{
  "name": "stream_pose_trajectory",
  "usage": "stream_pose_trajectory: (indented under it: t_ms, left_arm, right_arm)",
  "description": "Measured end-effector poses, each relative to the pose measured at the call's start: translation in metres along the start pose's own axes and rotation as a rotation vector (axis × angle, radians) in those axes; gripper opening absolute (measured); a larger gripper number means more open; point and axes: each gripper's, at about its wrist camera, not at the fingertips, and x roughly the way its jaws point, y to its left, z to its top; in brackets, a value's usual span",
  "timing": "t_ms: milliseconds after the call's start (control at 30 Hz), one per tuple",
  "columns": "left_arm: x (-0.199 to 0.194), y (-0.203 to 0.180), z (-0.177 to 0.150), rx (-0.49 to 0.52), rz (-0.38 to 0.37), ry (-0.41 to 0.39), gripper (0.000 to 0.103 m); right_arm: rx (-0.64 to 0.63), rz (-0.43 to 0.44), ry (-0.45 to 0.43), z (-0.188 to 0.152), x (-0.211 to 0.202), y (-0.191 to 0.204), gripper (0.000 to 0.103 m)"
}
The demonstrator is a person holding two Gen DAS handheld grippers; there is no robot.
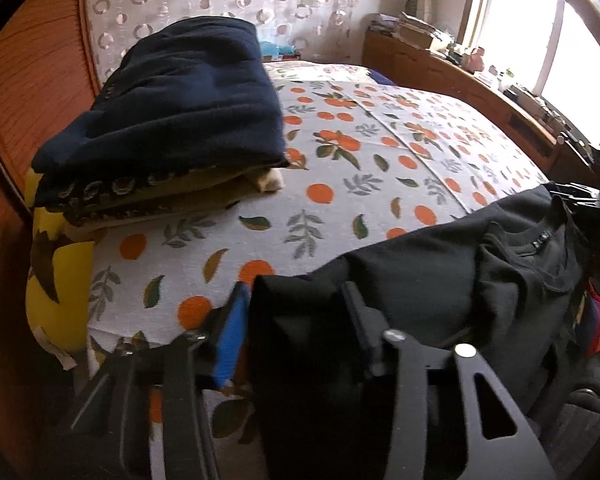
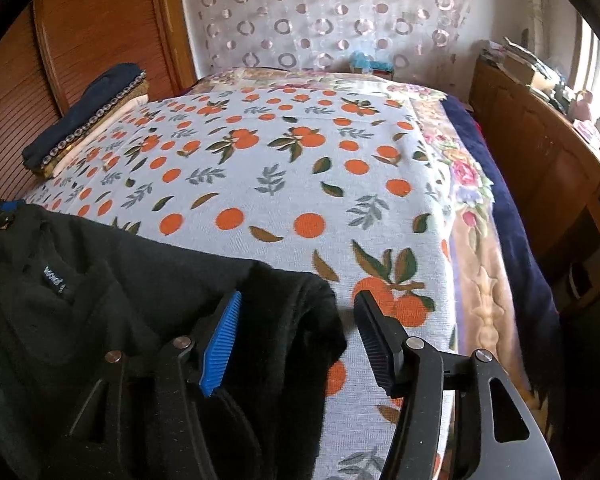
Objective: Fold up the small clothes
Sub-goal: 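Grasp the folded black T-shirt edge with both tools, then lift the black T-shirt high off the bed with both tools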
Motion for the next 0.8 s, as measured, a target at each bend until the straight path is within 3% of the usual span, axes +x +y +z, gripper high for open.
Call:
stream_pose_trajectory:
  t_ms: [133, 200, 267, 367, 467, 700, 800]
  left_arm:
    - [-0.004, -0.009, -0.003, 0.031, -0.016, -0.011, 0.011]
    - [-0.014, -0.013, -0.005, 0.028, -0.004, -0.050, 0.008]
    - [-0.032, -0.017, -0.006, 0.001, -0.022, -0.108, 0.008]
    - [-0.067, -0.026, -0.009, -0.025, -0.042, -0.207, 0.008]
    - [-0.105, -0.038, -0.004, -0.024, -0.049, -0.293, 0.008]
    - [-0.204, -0.070, 0.029, 0.041, -0.085, -0.520, 0.008]
    - [-0.240, -0.078, 0.050, 0.071, -0.045, -0.611, 0.008]
  right_arm:
    - [-0.034, 0.019, 0.006, -0.001, 0.000, 0.006, 0.060]
    - [-0.049, 0.034, 0.005, -0.003, -0.002, 0.009, 0.047]
    - [-0.055, 0.059, 0.007, -0.005, -0.005, 0.010, 0.020]
    - [-0.049, 0.059, -0.019, -0.009, -0.016, 0.011, 0.015]
    - [-0.014, 0.101, -0.112, -0.012, -0.048, 0.010, 0.014]
    - [-0.091, 0.125, -0.427, 0.013, -0.185, 0.037, 0.013]
    - [-0.135, 0.123, -0.535, 0.027, -0.239, 0.045, 0.013]
